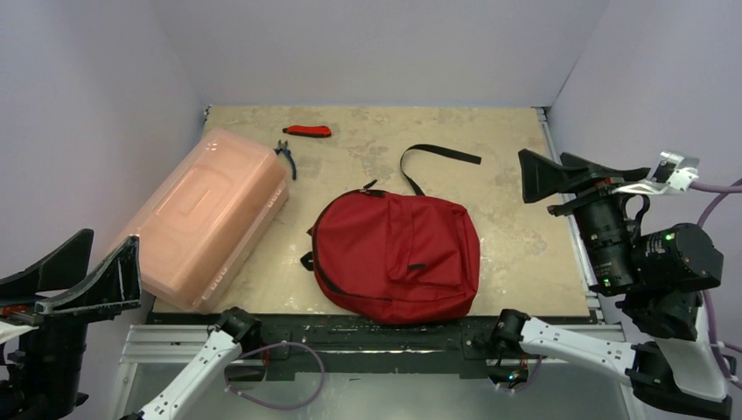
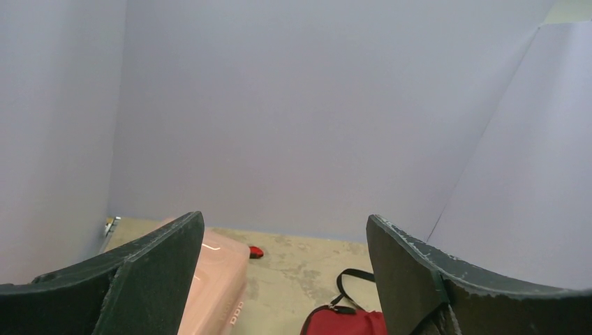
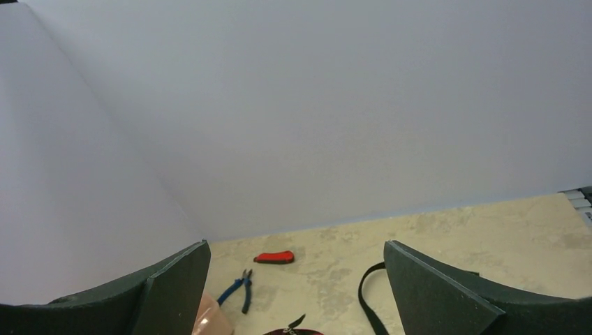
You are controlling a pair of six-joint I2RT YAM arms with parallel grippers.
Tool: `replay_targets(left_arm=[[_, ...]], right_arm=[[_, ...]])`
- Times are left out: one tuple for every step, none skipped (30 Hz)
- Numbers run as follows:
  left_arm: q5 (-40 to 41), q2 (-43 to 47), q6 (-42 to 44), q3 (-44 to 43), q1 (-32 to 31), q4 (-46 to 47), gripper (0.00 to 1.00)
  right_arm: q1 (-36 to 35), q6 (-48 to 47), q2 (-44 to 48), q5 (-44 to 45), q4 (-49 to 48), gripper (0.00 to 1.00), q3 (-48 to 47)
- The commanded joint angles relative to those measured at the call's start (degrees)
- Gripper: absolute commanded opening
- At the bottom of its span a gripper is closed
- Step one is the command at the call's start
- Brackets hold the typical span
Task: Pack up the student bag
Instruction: Reset both arms
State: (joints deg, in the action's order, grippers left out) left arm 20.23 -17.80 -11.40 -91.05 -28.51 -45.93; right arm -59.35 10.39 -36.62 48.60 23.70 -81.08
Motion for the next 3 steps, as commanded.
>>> replay_targets(left_arm=[[0.35, -1.03, 0.12, 0.08, 0.22, 0.15, 0.86], [0.34, -1.01, -0.04, 0.14, 0.21, 0.07, 0.86], [0.34, -1.01, -0.17, 0.16, 0.21, 0.03, 0.86]], right_arm=[[-0.24, -1.62, -0.29, 1.60, 0.41, 0.99, 0.41], [-0.24, -1.87, -0.27, 1.49, 0.73, 0.99, 0.40], [-0.24, -2.07, -0.03, 1.01, 0.66, 0.99, 0.47]])
